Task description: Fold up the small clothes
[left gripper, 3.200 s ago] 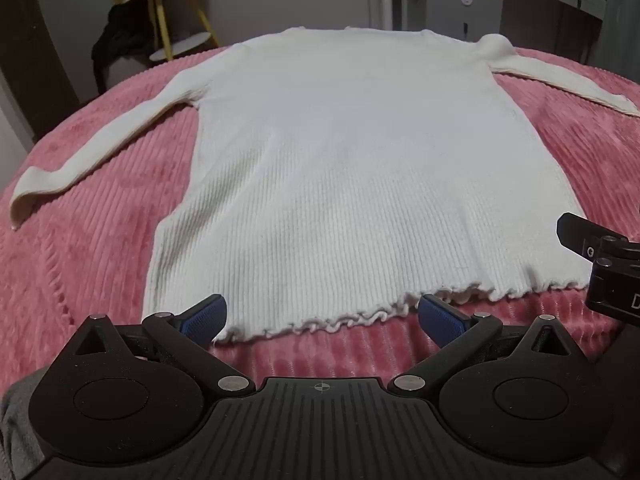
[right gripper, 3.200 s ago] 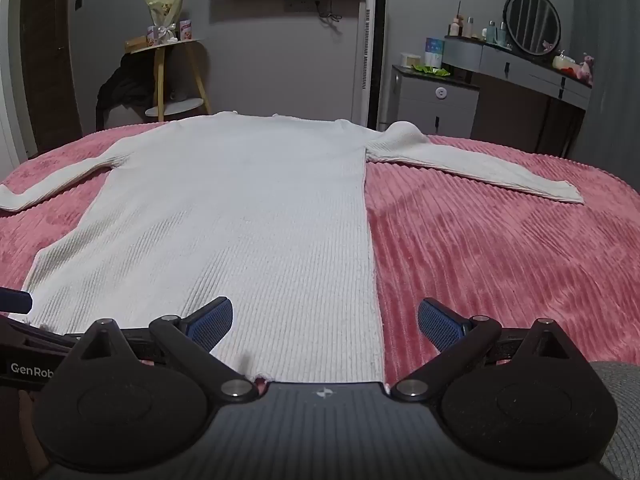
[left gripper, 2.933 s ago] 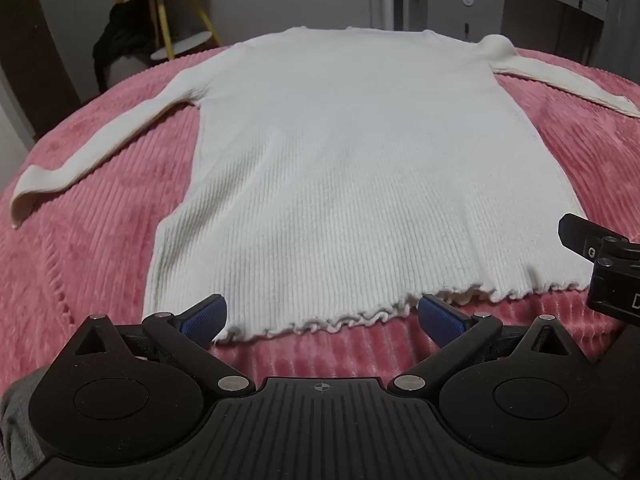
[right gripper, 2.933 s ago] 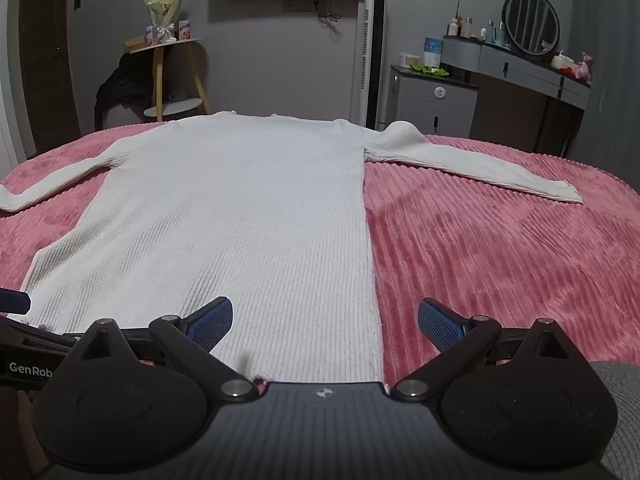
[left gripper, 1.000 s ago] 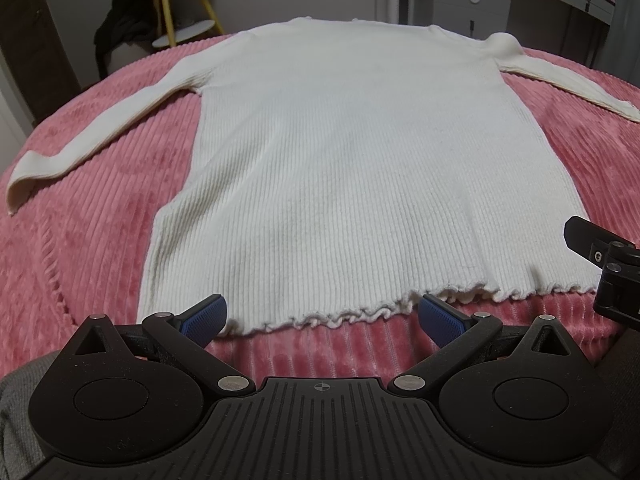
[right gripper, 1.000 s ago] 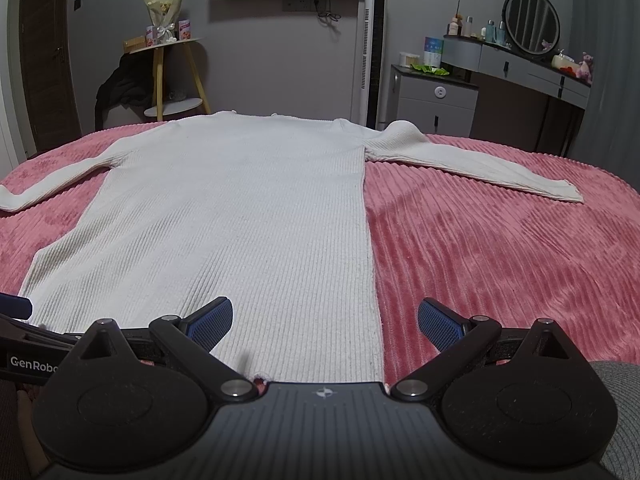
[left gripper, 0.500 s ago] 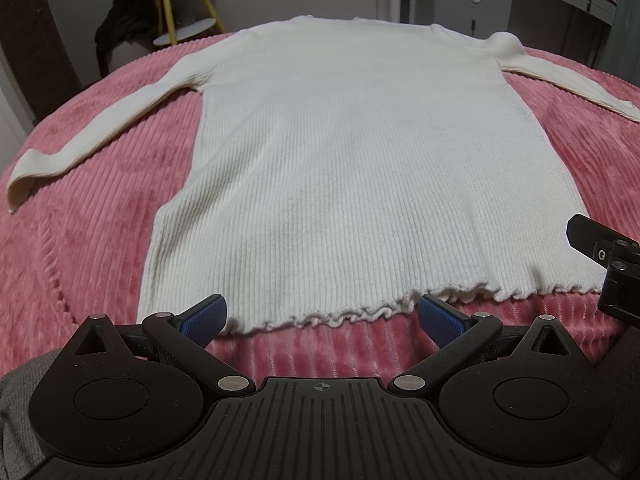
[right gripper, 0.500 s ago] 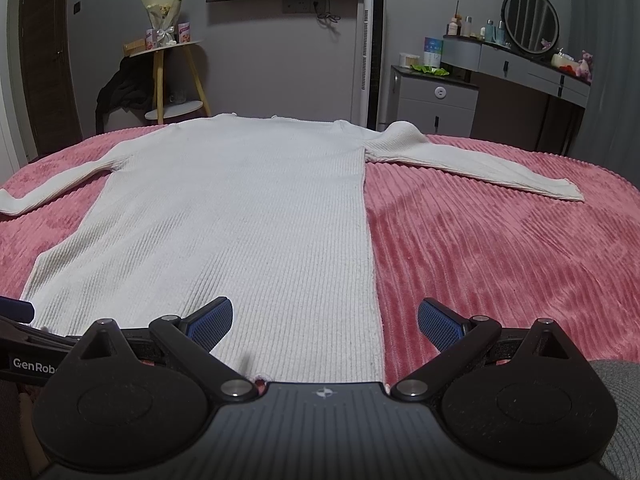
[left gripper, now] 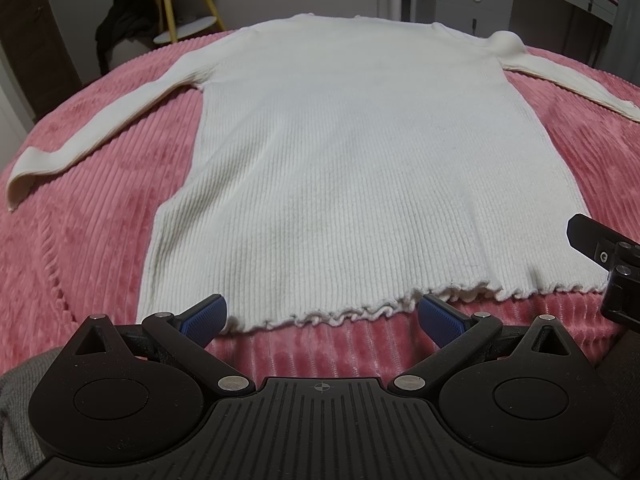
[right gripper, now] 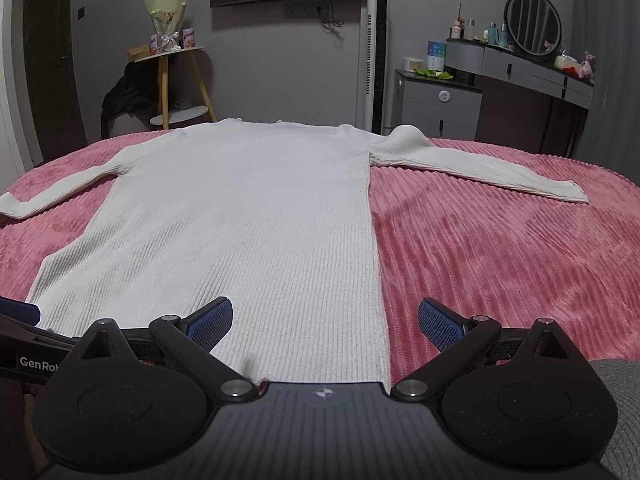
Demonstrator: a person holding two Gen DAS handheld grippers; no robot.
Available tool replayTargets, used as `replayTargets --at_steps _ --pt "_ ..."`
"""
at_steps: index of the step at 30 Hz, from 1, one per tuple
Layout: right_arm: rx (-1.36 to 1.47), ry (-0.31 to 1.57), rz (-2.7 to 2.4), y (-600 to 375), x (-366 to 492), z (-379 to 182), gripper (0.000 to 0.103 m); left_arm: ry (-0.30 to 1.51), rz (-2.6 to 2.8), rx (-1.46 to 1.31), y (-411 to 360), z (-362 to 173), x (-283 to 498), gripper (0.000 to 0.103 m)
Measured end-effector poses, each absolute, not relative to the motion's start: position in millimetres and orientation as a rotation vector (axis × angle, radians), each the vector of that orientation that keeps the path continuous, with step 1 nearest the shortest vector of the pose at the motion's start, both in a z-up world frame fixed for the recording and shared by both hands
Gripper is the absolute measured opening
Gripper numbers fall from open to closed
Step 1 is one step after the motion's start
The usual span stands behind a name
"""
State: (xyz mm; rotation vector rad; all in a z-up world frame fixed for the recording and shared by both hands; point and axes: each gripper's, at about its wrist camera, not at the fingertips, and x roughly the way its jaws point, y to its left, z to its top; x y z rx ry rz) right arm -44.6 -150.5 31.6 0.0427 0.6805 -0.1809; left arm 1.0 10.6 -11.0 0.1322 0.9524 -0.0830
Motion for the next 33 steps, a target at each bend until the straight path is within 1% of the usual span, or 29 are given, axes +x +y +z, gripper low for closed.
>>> replayTargets --at_steps 26,33 --pt "0.084 0.658 -0.129 -149.8 -48.0 36.3 0.099 0.972 -0.075 0.136 7.9 -11.4 5.0 0.103" --pt "0.110 0.678 -0.104 -152.1 -44.7 38.4 0.099 0.969 -0.074 0.135 8.6 -11.3 5.5 0.103"
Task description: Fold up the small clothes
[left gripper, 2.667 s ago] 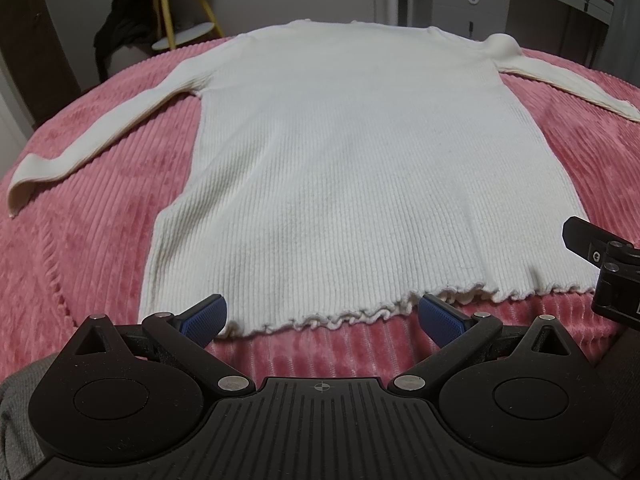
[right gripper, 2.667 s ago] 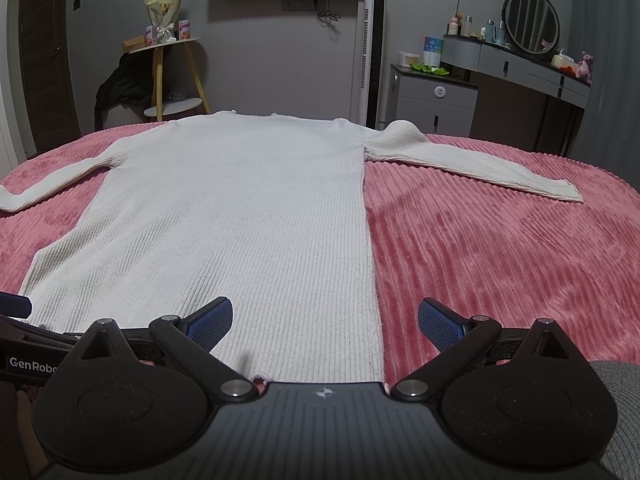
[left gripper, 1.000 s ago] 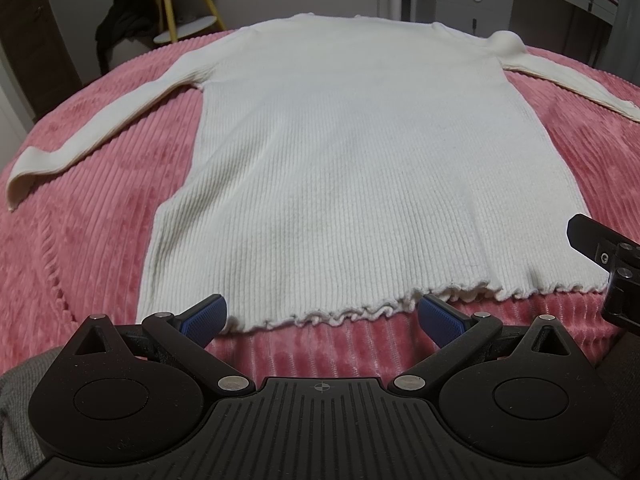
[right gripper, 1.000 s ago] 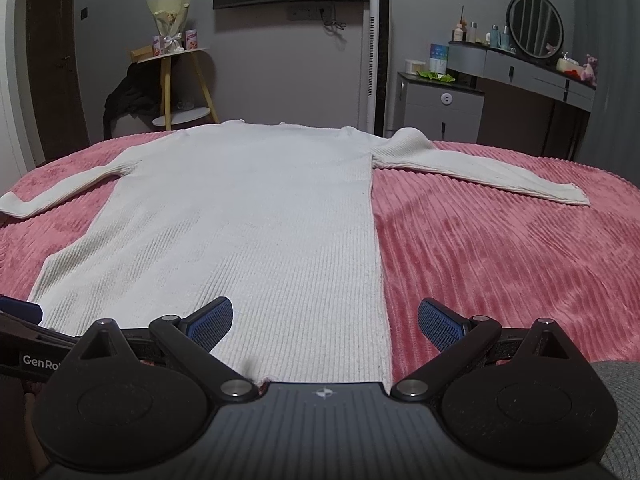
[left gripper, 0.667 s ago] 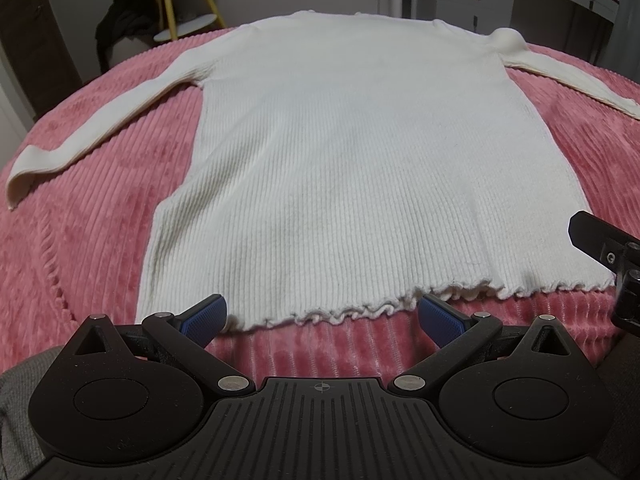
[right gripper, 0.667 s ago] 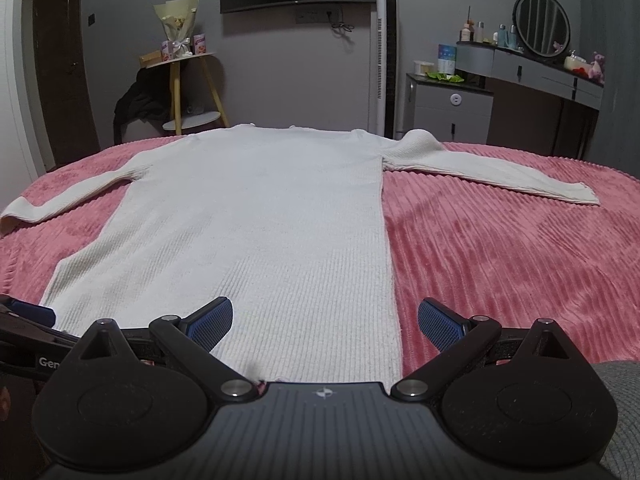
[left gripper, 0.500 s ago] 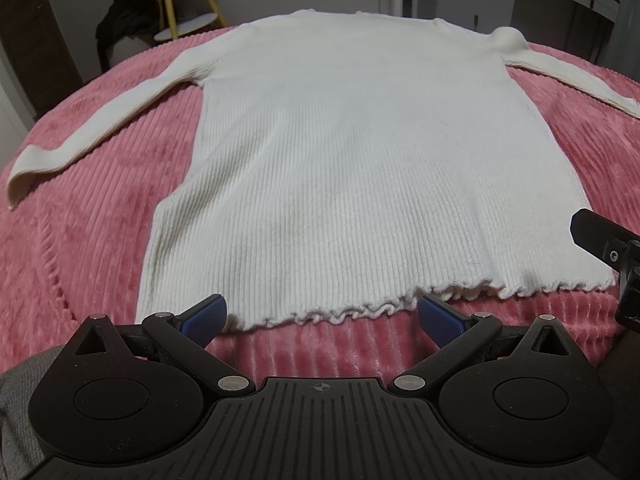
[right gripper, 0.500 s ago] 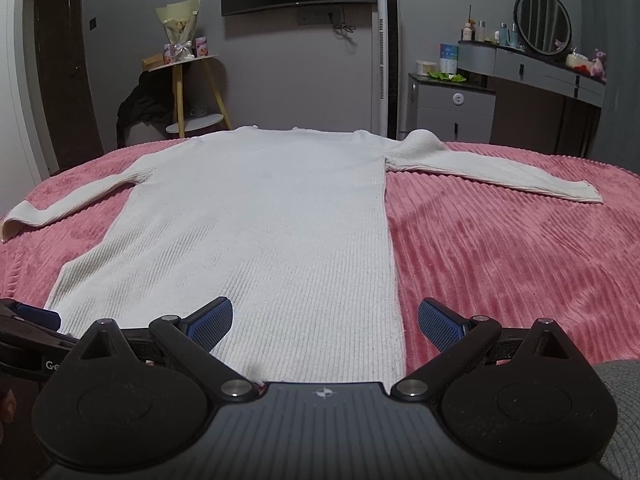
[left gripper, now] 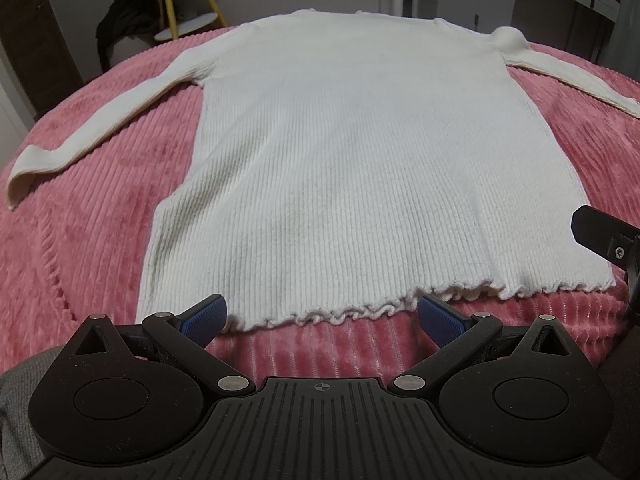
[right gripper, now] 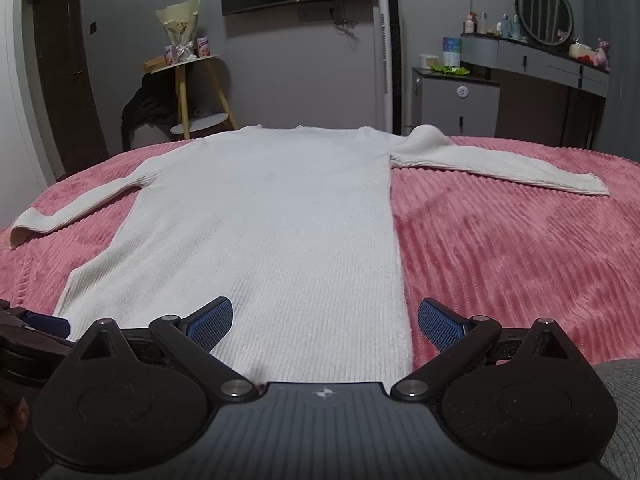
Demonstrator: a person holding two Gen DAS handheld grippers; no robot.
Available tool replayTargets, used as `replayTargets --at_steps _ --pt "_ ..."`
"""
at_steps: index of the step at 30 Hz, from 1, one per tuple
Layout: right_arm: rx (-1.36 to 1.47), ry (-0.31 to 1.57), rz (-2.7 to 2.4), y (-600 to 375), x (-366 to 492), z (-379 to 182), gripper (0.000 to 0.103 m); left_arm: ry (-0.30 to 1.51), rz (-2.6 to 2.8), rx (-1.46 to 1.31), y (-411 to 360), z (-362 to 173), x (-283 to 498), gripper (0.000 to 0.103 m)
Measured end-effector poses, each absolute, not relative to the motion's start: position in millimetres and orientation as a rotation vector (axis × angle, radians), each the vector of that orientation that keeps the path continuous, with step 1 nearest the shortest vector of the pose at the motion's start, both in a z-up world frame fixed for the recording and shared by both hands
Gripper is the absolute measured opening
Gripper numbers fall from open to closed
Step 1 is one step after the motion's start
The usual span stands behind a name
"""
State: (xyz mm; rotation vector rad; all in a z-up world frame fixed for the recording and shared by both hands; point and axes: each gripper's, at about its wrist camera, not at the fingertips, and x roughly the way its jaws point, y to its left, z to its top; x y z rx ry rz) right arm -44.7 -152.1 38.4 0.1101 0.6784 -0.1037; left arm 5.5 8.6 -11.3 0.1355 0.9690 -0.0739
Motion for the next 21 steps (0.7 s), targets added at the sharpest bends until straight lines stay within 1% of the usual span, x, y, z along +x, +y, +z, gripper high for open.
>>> replayTargets --at_steps 4,6,8,13,16,20,21 --pt "0.132 0.715 -0.066 -155 -39 38 0.099 0.974 -0.079 0.144 7 -9 8 0.103" --pt "0.199 0.755 -0.032 -165 -32 38 0.099 0.968 -0.082 0.159 4 -5 11 0.103" --pt "0.315 0.746 0.000 -187 -25 42 0.099 0.948 -0.079 0.167 3 -1 16 0.103" --pt "0.614 0.536 -0.088 -281 -4 62 0.099 0.934 -0.047 0.111 3 8 50 0.103" --pt "0.680 0.475 -0.127 -343 15 64 0.099 0.911 -0.012 0.093 0 10 79 0.103" --pt "0.765 0.419 -0.297 -424 32 48 0.099 0.874 0.057 0.087 0 4 119 0.103" --pt "0.786 0.421 -0.345 -443 36 42 0.097 0.867 0.074 0.078 1 2 128 0.103"
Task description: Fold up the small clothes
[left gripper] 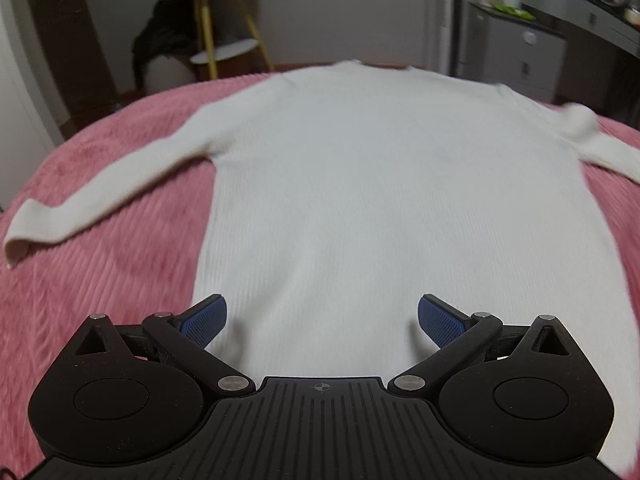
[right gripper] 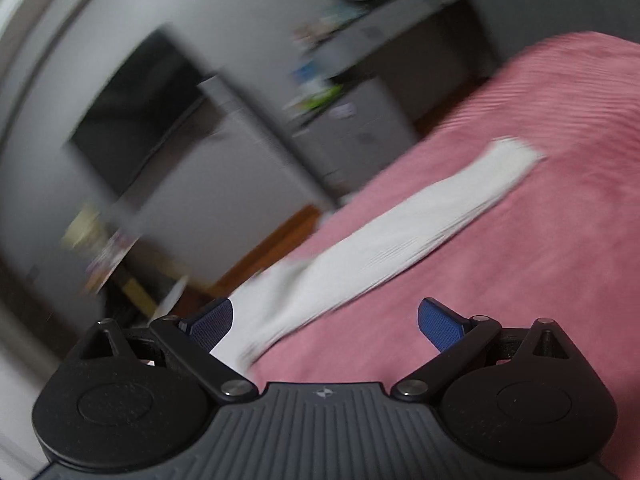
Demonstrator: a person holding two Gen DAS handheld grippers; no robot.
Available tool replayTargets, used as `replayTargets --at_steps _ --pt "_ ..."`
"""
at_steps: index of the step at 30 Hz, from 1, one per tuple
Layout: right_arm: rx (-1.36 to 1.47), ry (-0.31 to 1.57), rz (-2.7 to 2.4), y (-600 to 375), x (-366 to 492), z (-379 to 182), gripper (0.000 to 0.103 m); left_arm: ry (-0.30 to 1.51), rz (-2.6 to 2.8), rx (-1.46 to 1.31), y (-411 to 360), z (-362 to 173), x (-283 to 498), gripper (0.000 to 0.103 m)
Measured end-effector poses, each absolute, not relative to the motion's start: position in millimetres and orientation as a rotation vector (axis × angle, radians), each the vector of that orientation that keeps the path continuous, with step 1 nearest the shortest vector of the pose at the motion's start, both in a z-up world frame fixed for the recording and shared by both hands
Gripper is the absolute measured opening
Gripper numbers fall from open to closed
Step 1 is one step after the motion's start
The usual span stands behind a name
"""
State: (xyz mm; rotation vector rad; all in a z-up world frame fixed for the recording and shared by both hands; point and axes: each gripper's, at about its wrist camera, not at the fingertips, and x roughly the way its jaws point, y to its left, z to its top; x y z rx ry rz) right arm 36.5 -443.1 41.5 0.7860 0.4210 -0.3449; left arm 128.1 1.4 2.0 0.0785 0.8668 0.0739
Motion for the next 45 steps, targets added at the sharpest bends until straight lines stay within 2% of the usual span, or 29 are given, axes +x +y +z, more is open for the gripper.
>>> replayTargets --at_steps 1,3,5,6,14,16,17,23,28,32,34,35,38,41,43,45 --pt "0.810 0.428 -0.401 -463 41 34 0.092 0.857 0.089 0.067 3 0 136 0.103" --pt "0.860 0.436 -0.476 -496 49 17 0.062 0.843 0.121 0.045 8 -6 150 0.103" --pt "0.940 0.458 -0.556 -527 58 0 0.049 0.841 0.146 0.035 12 -13 158 0.103" --pt "0.977 0.459 -0.584 -540 61 -8 0.045 0.845 0.159 0.035 13 -17 161 0.103" --pt "1.069 0.384 -0.680 -592 91 -37 0.036 0.824 0.168 -0.010 18 -34 165 0.103" --pt "1.031 0.428 -0.686 -594 103 -37 0.020 0.833 0.160 -0.033 21 -37 166 0.103" --pt "1.006 0.455 -0.693 -592 108 -36 0.008 0.833 0.154 -0.041 22 -38 166 0.103" --pt "0.710 0.450 -0.607 -538 146 26 0.007 0.855 0.136 -0.064 26 -39 169 0.103" --pt "0.464 0.375 -0.188 -401 196 97 0.007 0.864 0.118 -0.080 32 -35 169 0.103" --pt "0.424 0.335 0.116 -287 222 116 0.008 0.818 0.114 -0.044 33 -25 161 0.103" --pt "0.442 0.389 0.169 -246 234 107 0.040 0.777 0.104 -0.018 35 -15 156 0.103" --pt "0.469 0.442 0.185 -233 239 99 0.063 0.761 0.093 -0.023 38 -9 154 0.103" --pt "0.547 0.480 0.139 -222 224 76 0.062 0.740 0.032 -0.124 54 5 158 0.103" --pt "0.608 0.527 0.001 -233 196 54 0.047 0.756 -0.038 -0.226 60 14 182 0.103" --pt "0.671 0.551 -0.043 -247 183 38 0.045 0.775 -0.094 -0.283 58 17 205 0.103" --pt "0.672 0.588 -0.053 -250 178 24 0.044 0.788 -0.120 -0.323 52 15 230 0.094"
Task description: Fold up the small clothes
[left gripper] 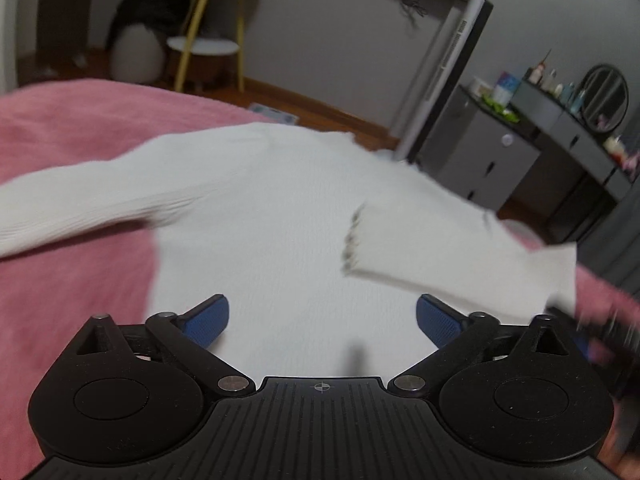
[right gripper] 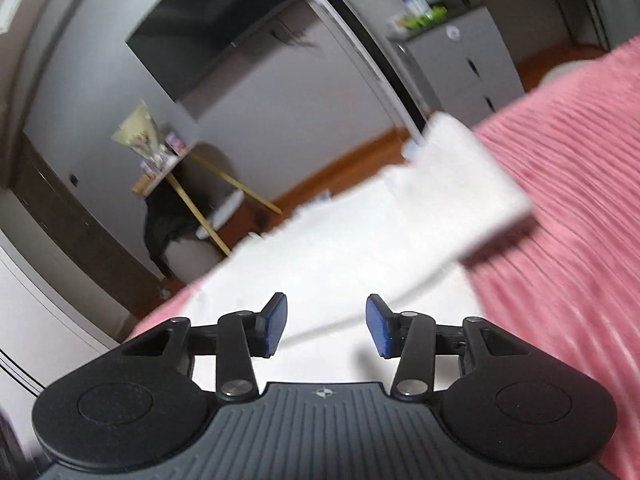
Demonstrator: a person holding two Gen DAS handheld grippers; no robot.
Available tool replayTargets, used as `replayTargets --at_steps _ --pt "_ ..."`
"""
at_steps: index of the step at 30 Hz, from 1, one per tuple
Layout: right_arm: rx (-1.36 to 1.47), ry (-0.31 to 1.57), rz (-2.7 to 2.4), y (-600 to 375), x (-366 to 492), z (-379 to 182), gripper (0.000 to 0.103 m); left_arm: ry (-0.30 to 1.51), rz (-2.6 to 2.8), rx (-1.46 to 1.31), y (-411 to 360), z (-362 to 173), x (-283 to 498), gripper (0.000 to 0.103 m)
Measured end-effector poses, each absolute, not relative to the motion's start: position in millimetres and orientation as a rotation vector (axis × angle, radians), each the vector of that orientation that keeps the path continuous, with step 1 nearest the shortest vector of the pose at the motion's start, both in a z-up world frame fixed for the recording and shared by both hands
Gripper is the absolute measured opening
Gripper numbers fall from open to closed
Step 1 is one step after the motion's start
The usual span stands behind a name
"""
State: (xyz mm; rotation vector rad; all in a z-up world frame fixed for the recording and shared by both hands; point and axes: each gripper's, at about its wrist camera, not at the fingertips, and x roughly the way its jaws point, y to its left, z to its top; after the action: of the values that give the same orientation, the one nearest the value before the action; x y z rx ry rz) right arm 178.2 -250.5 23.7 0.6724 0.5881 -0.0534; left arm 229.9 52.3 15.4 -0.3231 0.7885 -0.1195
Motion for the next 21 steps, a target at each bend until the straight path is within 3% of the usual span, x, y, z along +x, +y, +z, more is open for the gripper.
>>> replayTargets --at_steps 2,6,14,16,17,21 --pt "0.687 0.603 -0.074 -262 178 12 0.044 0.823 -0.130 -0.349 46 10 253 0.079" --pt "0.745 0.595 -0.052 -275 186 -7 0.044 0.916 -0.170 -0.455 40 -12 295 0.064" --pt "0.804 0.629 0.007 -282 198 -27 0.044 0.947 -0.224 -0.565 25 -37 335 0.062" --pt "0.810 0.629 0.009 -282 197 -30 0.044 0.946 -0.220 -0.558 22 -35 341 0.040" --pt "0.805 0.626 0.007 -281 197 -30 0.044 0.953 -0.211 -0.549 22 -33 343 0.017" --pt "0.758 0.605 -0.037 -282 194 -23 0.043 0.910 -0.191 -0.544 31 -16 337 0.015"
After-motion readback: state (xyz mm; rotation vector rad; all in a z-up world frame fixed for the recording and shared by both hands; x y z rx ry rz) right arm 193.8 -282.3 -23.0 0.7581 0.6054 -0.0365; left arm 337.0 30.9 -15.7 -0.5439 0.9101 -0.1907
